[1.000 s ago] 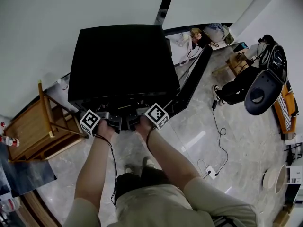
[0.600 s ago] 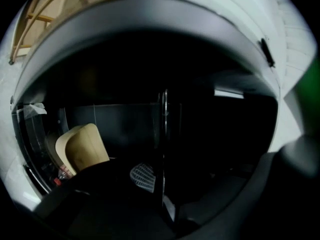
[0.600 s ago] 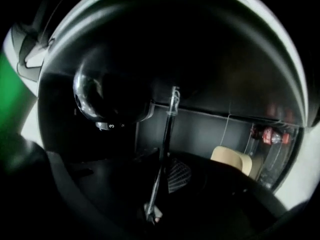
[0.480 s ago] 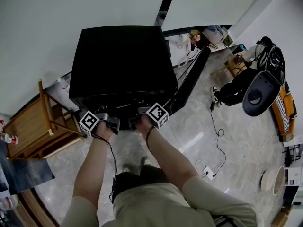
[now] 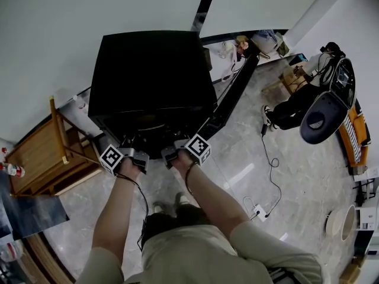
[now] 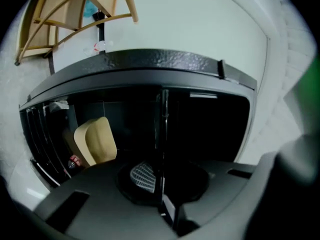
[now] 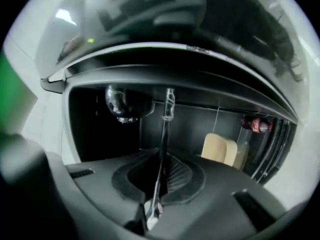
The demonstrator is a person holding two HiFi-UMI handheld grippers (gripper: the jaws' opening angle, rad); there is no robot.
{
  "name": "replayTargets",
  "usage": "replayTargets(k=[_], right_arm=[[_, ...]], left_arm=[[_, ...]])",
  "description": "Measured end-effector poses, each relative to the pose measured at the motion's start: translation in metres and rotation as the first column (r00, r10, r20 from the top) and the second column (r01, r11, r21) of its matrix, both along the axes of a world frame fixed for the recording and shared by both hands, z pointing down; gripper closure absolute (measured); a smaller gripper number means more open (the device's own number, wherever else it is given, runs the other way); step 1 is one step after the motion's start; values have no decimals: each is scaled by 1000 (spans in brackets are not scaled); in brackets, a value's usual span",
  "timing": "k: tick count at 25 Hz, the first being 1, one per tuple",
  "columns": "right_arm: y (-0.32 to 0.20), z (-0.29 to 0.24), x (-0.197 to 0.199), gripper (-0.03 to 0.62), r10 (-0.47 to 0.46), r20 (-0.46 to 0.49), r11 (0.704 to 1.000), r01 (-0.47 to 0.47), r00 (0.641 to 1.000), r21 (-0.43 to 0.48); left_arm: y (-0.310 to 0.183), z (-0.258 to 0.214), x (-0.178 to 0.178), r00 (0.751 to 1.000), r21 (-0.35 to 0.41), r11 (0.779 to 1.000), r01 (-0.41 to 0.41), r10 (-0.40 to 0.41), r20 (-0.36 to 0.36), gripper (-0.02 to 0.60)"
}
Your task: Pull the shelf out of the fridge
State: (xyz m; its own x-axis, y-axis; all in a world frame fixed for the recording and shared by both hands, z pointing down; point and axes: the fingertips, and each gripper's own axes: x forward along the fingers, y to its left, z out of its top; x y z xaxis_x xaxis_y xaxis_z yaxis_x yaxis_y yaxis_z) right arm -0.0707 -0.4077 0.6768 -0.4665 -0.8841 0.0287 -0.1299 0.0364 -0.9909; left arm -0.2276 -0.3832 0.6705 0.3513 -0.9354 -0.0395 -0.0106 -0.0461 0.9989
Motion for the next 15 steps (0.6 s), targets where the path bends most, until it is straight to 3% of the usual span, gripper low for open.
replayTargets(k=[9, 15], right_arm=[[47, -2, -1, 586, -44, 17, 999, 44, 999, -23], [80, -7, 8, 586, -61, 16, 998, 61, 998, -34]], left_arm=[[47, -2, -1, 1000, -14, 1000, -4, 4, 23, 568], [81, -9, 10, 1000, -30, 1000, 3, -3, -3, 568]])
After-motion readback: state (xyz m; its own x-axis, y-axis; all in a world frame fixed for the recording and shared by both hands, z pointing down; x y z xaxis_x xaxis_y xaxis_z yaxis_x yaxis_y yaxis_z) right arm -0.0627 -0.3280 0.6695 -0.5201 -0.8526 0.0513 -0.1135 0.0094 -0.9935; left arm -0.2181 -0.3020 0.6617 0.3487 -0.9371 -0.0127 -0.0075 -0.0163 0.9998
